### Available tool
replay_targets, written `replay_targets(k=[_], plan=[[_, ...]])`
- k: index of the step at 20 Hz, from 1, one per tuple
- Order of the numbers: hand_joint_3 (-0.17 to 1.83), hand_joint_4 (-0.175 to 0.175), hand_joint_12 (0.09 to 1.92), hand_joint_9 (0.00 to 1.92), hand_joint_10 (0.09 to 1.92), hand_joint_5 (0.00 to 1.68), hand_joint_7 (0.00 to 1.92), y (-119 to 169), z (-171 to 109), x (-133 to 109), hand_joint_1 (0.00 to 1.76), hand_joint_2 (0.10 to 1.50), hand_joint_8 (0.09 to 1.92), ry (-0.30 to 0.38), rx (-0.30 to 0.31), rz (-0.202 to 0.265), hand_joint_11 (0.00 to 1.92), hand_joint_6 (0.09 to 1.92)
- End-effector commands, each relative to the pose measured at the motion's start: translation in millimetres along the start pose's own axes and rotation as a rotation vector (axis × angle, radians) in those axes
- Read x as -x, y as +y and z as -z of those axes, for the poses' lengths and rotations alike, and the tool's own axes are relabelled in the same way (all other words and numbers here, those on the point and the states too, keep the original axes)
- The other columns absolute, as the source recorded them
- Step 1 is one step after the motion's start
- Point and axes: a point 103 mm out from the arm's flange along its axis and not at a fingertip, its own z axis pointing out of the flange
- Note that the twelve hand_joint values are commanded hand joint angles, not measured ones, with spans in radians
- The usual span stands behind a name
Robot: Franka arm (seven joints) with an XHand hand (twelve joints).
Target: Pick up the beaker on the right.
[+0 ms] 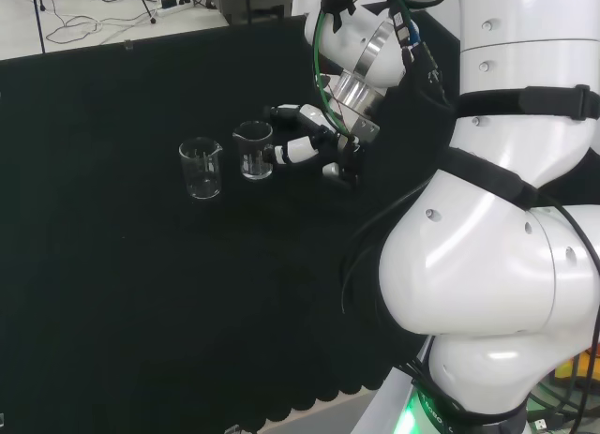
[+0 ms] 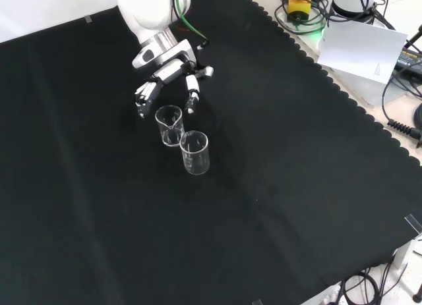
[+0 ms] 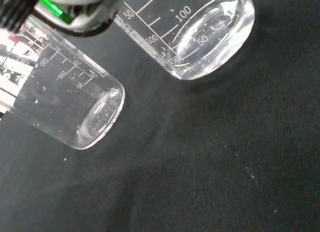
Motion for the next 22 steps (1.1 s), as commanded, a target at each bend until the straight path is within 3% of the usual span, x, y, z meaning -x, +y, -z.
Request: replay_targets(k=[1,13,22], plan=[[0.56,-0.062,1.33,0.35,0.66,0.45,0.23,4,-4,-2,0.79,0.54,0.66,0.02,0.024,0.01,0.0,0.09],[0.55,-0.064,1.34,0.36,0.66,0.46,0.25,11,-18,-9,0.79,0.54,0.67,0.044,0.046,0.014,0.0,0.09],[0.55,-0.064,1.35,0.37,0.66,0.47,0.26,21,-25,-10,0.79,0.54,0.67,0.058,0.03,0.02,0.0,0.09]])
